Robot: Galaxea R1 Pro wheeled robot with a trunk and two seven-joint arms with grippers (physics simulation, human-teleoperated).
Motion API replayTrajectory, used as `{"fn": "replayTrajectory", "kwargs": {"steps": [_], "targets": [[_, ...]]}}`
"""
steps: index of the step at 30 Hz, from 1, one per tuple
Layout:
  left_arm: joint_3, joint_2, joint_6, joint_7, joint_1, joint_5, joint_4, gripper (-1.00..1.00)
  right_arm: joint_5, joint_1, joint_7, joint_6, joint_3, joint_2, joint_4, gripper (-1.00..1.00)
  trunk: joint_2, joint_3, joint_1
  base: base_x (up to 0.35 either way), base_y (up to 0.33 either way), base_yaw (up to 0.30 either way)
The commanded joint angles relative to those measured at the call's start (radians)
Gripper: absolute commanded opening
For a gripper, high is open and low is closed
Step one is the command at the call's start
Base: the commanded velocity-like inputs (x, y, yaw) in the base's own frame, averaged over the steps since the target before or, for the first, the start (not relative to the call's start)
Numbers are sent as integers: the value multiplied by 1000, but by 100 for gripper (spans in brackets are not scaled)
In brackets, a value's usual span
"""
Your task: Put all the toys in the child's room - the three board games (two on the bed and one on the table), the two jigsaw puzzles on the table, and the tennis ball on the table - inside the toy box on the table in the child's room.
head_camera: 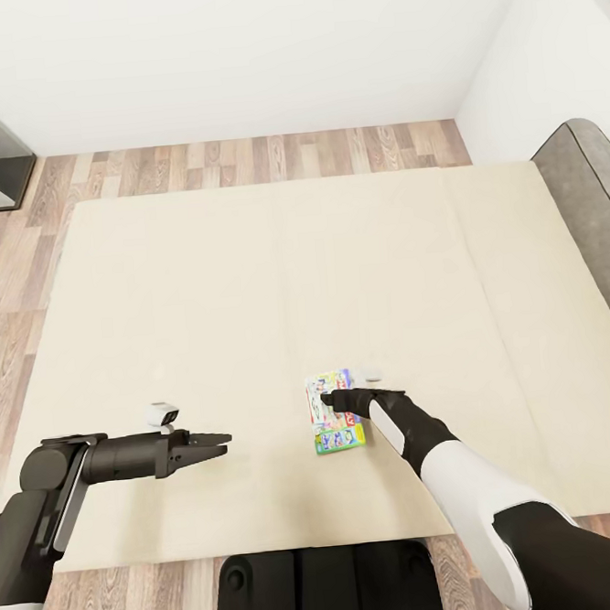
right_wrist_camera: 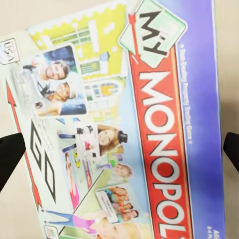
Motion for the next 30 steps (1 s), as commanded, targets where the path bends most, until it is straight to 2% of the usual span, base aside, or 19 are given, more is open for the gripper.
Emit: {"fn": "replayTrajectory", "kwargs": {"steps": [1,30], "targets": [[0,0,11,-4,0,0,0,100,-8,0,-1,5,4,-1,-1,100,-2,-1,1,0,0,0],[0,1,11,-4,0,0,0,100,-8,0,1,6,4,0,0,100,-2,-1,1,0,0,0]]}}
